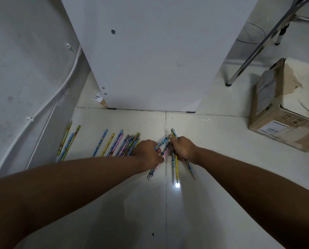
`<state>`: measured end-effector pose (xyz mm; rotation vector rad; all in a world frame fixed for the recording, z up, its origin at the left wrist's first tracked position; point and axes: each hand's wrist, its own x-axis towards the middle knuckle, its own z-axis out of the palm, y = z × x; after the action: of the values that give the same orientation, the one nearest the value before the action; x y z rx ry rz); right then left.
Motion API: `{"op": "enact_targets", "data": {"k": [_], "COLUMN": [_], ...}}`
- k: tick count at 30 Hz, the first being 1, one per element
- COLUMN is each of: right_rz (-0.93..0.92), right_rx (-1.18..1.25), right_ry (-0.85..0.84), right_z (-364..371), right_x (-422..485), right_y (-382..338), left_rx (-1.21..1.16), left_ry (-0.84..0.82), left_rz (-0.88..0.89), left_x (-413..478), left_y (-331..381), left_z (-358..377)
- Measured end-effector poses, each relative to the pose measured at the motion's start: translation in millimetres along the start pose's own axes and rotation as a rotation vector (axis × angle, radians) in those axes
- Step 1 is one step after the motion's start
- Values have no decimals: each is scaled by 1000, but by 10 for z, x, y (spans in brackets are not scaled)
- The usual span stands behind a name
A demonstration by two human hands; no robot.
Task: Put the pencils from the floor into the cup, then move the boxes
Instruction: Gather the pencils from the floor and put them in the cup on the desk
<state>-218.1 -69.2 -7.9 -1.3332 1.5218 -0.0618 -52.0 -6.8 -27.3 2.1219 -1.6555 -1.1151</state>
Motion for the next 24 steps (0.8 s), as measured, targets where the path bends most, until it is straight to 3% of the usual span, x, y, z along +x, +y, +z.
{"op": "enact_targets", "data": {"k": [4, 10, 18, 21, 24], "right_rz": [-61, -27, 88, 83, 85], "right_rx": [-78, 215, 398, 402, 525], "right_ry": [79, -147, -100, -73, -64], "right_z": [-21, -33, -3, -30, -55], "right_x": [27, -15, -51, -74, -89], "right_y": [18, 63, 28, -51, -178], "left_rx": [207, 473, 626, 447, -118], "left_ry": [28, 29, 68, 90, -18], "left_rz": [92, 331, 377, 327, 145], "left_x": [-1, -25, 5, 28, 38], "left_y": [36, -11, -181, -254, -129], "left_z": [-23, 12, -55, -145, -249]}}
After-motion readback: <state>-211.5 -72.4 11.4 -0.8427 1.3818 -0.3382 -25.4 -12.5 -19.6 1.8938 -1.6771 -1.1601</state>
